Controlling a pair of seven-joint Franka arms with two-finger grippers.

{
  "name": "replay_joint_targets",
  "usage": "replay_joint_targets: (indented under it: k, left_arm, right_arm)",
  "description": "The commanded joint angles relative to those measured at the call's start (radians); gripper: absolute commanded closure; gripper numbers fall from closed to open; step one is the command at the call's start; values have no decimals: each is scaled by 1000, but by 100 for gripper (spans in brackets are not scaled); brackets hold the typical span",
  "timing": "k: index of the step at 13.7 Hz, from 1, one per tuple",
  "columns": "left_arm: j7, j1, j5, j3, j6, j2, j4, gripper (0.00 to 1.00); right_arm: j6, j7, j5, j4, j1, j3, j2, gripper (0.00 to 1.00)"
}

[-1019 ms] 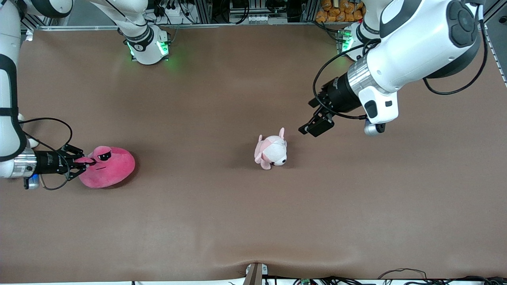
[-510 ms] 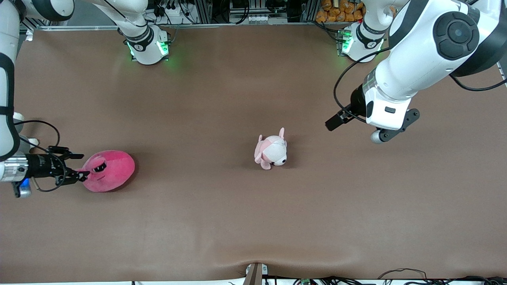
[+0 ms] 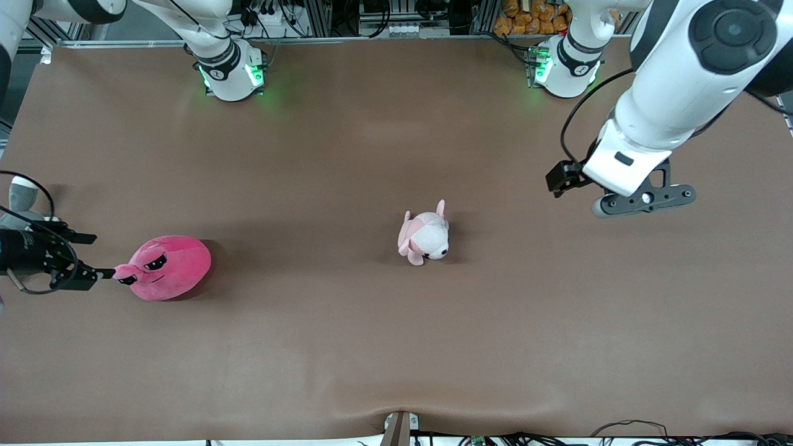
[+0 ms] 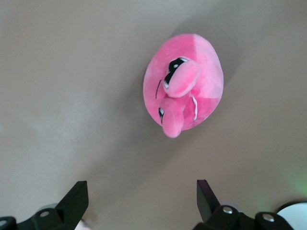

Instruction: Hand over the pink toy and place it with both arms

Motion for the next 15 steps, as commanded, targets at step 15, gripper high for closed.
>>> replay_joint_targets:
  k: [15]
  left_arm:
    - [265,30,-170,152,86,-439,-477,0]
  right_arm:
    - [120,-453,-193,-641,176,3,-680,0]
